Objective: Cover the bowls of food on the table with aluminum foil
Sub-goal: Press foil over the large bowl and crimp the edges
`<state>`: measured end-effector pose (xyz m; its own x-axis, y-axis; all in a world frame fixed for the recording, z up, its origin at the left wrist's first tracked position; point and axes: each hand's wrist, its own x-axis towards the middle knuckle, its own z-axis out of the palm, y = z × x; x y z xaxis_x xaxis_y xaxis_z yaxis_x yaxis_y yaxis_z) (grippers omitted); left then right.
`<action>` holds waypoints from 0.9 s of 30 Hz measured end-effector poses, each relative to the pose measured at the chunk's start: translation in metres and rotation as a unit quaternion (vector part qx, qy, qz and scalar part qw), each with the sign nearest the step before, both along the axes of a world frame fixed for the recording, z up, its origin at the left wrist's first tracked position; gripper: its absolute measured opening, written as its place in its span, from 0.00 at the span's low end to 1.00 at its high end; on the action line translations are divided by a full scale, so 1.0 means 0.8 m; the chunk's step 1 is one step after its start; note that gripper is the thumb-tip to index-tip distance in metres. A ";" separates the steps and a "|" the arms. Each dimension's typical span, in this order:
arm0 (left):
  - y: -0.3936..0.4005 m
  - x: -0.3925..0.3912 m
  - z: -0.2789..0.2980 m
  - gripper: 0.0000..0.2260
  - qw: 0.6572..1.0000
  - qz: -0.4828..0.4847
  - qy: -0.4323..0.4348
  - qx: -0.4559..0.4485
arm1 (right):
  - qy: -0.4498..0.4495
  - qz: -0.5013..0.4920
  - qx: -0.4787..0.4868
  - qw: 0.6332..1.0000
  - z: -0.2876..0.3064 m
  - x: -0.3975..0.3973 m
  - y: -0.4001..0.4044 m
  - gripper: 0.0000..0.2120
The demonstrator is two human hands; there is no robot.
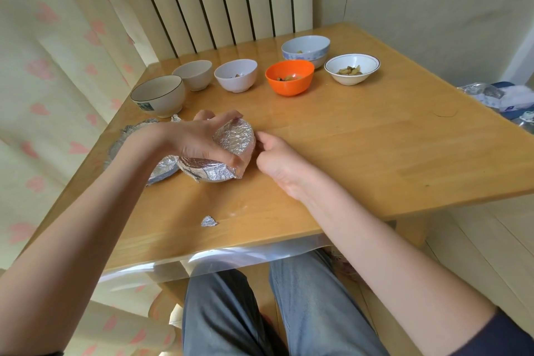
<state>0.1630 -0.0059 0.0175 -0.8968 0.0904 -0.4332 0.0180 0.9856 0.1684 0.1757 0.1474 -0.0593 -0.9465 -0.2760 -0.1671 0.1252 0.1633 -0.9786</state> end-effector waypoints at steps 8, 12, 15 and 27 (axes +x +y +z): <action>0.013 0.008 0.016 0.58 0.993 0.030 0.007 -0.117 | 0.016 -0.044 0.073 0.996 0.005 0.022 0.051 0.30; 0.009 0.005 0.024 0.63 0.996 -0.040 0.019 -0.078 | -0.096 -0.072 -0.087 0.989 0.008 0.056 0.046 0.20; 0.010 -0.001 0.020 0.62 0.990 -0.102 -0.011 -0.099 | -0.114 -0.066 -0.129 0.983 0.015 0.069 0.036 0.20; 0.013 0.002 0.001 0.50 0.993 -0.102 0.003 -0.056 | -0.188 -0.078 -0.179 0.962 0.012 0.067 0.014 0.12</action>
<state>0.1648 0.0043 0.0181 -0.8677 0.2220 -0.4447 0.2197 0.9739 0.0575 0.2290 0.1585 -0.0500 -0.8725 -0.2385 -0.4266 0.4770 -0.2262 -0.8493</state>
